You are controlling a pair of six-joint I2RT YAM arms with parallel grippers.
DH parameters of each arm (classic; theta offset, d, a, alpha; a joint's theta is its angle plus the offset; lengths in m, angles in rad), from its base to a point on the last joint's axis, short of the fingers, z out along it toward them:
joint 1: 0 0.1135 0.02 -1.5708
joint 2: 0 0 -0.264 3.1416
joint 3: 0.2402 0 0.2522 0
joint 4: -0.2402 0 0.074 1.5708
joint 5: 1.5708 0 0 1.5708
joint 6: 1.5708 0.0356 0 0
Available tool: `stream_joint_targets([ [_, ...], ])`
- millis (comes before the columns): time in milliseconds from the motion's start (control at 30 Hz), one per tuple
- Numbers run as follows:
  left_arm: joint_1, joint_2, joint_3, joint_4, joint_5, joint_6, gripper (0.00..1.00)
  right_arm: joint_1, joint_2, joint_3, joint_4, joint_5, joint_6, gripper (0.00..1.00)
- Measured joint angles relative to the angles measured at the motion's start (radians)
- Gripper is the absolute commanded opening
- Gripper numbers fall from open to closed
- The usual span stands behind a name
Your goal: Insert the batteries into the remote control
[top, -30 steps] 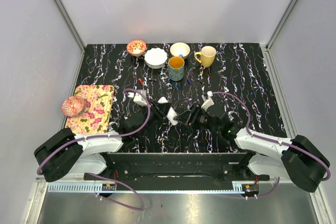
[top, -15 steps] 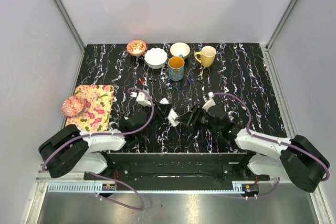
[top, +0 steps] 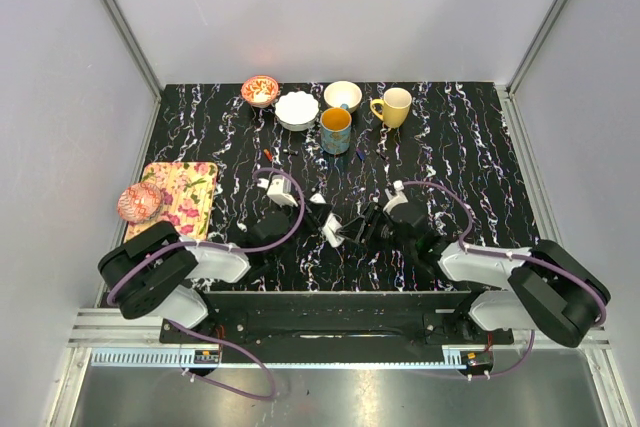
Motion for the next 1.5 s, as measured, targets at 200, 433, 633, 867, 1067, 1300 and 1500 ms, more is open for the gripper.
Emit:
stream_joint_targets([
  [200, 0.003, 0.022, 0.006, 0.014, 0.011, -0.01, 0.0, -0.009, 0.05, -0.003, 0.039, 0.0, -0.003, 0.53],
  [433, 0.021, 0.023, 0.006, 0.032, 0.038, -0.023, 0.0, -0.018, 0.071, -0.004, 0.059, 0.0, -0.011, 0.53],
  [633, 0.036, 0.022, 0.006, 0.035, 0.052, -0.034, 0.0, -0.018, 0.065, -0.003, 0.048, -0.002, -0.025, 0.67],
  [867, 0.055, 0.023, 0.024, 0.014, 0.084, -0.052, 0.0, -0.019, 0.0, 0.098, -0.122, -0.053, -0.145, 0.88],
  [1067, 0.108, 0.024, 0.054, -0.034, 0.158, -0.092, 0.0, -0.018, -0.062, 0.288, -0.439, -0.07, -0.339, 0.88],
  [1300, 0.185, 0.025, 0.072, -0.086, 0.33, -0.15, 0.0, -0.009, -0.138, 0.451, -0.715, -0.003, -0.533, 0.88],
  [1500, 0.192, 0.044, 0.071, -0.085, 0.368, -0.191, 0.0, -0.006, -0.13, 0.451, -0.826, 0.071, -0.572, 0.86],
])
